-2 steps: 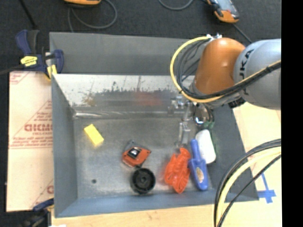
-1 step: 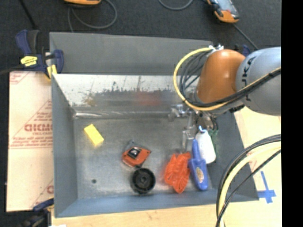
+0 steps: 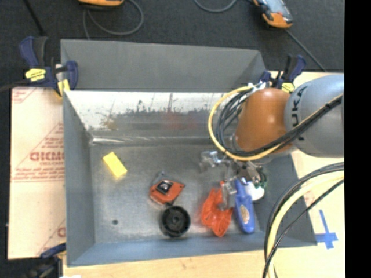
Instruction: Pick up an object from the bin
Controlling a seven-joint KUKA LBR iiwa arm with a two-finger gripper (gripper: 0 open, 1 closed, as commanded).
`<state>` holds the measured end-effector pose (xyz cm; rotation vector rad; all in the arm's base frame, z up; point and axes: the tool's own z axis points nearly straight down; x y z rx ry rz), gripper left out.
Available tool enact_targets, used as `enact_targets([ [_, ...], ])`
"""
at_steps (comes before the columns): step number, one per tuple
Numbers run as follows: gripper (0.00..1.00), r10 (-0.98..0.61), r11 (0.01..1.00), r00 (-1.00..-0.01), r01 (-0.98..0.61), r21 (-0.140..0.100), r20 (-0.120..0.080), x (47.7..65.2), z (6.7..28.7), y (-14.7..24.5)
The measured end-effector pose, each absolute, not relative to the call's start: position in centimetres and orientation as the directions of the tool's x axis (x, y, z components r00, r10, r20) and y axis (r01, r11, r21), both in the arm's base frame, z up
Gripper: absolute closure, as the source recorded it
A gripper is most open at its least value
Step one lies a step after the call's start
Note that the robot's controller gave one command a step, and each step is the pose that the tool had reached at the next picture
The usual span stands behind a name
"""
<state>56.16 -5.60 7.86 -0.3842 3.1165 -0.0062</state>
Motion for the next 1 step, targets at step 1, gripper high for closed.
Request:
enact_targets([
  [1, 0.0, -0.238, 0.971, -0.971, -0.238, 0.0, -0.01, 50.86, 7.83, -6.25],
])
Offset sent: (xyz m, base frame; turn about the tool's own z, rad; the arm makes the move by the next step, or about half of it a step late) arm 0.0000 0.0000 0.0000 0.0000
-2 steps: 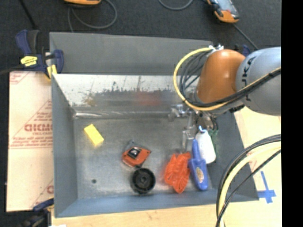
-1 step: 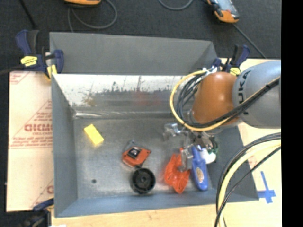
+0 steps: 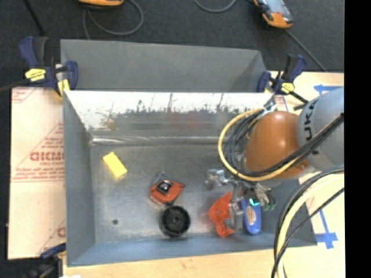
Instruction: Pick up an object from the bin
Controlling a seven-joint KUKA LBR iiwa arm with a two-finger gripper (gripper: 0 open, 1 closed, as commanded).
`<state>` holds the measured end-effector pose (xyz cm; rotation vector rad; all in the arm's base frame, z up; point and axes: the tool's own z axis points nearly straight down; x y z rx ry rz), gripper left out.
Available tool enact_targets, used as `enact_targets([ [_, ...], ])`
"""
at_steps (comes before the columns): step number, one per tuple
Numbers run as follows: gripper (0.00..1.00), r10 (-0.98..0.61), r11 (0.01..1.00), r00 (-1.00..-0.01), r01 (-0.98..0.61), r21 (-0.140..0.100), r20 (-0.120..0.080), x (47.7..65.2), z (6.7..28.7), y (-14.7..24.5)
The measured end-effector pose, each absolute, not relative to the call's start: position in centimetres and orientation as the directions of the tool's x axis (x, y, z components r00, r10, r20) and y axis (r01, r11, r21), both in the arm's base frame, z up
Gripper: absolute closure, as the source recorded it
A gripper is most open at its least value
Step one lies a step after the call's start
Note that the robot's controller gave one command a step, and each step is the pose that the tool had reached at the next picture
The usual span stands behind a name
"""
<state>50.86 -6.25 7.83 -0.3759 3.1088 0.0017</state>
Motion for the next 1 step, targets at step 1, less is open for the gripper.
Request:
enact_targets([
  [1, 0.0, -0.231, 0.973, -0.973, -0.231, -0.001, -0.003, 50.01, 7.87, -6.95],
])
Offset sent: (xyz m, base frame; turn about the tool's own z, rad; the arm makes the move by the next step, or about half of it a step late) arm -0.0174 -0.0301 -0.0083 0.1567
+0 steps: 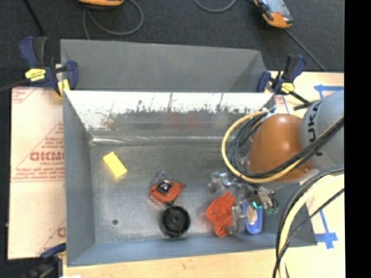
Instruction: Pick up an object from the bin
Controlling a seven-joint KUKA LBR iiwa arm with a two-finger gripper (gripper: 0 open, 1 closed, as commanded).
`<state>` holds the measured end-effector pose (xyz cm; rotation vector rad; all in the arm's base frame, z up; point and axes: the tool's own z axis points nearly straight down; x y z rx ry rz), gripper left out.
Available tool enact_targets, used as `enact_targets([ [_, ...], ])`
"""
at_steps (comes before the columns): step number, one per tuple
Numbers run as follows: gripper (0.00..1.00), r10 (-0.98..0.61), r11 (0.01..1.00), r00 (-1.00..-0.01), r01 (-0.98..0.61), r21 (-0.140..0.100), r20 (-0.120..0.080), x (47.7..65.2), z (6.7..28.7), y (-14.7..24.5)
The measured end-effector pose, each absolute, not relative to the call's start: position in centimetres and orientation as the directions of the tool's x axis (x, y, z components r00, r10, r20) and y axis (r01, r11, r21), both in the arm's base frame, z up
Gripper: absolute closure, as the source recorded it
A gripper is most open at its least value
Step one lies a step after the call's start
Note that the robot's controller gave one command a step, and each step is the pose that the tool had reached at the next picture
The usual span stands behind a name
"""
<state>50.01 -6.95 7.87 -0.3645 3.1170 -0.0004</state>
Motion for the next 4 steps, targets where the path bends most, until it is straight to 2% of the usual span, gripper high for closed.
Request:
enact_targets([
  [2, 0.0, -0.122, 0.992, -0.992, -0.122, 0.003, -0.003, 49.5, 7.3, -8.6],
  [3, 1.0, -0.09, 0.996, -0.996, -0.09, 0.0, -0.005, 49.4, 7.2, -9.3],
  [4, 1.0, -0.09, 0.996, -0.996, -0.09, 0.0, -0.005, 49.4, 7.2, -9.3],
])
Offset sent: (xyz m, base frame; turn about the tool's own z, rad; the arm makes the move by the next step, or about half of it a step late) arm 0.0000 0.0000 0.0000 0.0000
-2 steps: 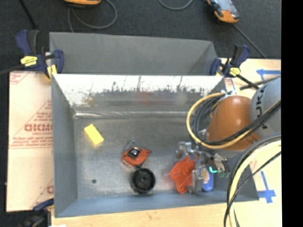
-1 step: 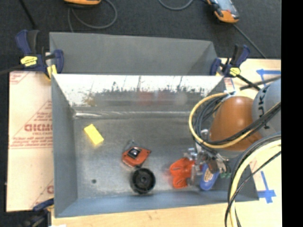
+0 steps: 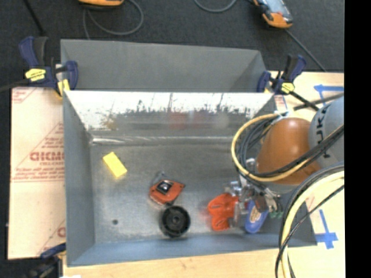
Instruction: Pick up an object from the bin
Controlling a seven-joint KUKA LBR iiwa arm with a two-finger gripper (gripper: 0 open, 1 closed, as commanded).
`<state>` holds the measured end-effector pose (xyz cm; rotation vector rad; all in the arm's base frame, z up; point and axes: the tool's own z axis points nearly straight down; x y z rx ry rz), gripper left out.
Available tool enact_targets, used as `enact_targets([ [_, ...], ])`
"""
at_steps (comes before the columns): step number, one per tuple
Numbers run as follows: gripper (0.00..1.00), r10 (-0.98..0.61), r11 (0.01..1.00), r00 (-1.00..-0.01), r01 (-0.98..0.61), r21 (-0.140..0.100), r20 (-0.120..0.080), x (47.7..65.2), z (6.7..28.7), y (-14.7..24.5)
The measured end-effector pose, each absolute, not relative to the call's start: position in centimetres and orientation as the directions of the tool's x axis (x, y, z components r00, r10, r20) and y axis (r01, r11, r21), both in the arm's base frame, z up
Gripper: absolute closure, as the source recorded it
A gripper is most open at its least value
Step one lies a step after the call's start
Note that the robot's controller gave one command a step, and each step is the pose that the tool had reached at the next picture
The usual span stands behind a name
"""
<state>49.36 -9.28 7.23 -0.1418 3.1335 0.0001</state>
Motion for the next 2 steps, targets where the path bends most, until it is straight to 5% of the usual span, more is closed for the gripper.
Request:
enact_targets([
  [1, 1.0, -0.087, 0.996, -0.996, -0.087, 0.0, 0.004, 49.7, 11.9, -9.5],
  [2, 1.0, -0.068, 0.998, -0.998, -0.068, -0.002, -0.014, 51.3, 13.3, -8.5],
])
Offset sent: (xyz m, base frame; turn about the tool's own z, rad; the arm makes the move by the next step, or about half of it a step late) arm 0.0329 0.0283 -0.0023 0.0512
